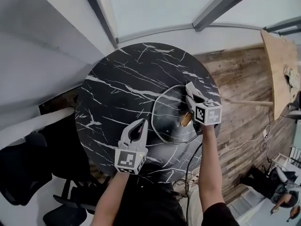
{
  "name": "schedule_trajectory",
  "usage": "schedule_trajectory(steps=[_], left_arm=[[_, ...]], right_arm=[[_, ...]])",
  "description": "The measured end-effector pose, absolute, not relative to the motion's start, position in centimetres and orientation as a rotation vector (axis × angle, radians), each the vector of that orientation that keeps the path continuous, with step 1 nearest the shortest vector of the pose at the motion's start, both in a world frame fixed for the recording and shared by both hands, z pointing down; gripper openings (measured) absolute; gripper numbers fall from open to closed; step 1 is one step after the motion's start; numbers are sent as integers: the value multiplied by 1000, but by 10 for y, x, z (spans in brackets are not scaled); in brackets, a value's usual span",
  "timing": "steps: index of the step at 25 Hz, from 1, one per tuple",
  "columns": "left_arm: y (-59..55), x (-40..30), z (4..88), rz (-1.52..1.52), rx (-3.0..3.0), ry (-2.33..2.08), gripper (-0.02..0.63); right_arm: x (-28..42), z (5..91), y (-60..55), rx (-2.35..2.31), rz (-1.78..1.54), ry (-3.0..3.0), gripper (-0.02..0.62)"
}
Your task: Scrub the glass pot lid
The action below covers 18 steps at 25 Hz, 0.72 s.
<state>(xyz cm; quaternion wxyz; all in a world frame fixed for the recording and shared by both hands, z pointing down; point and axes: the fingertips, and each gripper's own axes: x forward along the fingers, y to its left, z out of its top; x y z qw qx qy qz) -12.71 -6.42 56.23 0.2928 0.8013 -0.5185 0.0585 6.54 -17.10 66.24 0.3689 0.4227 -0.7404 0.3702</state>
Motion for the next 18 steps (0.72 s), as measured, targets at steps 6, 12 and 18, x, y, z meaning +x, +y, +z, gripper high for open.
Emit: schedule_trajectory(steps=[6,12,18], left_arm=[[-63,-142,564,156,2119,-1400,3],[-63,-154,562,139,2100,-1431,3],[-55,-160,563,140,2078,-1451,2]], right_arm=[[16,664,-165,863,826,-1952,78],[-14,666,-151,696,683,-1972,78],[-39,668,-125,503,461,-1992,78]])
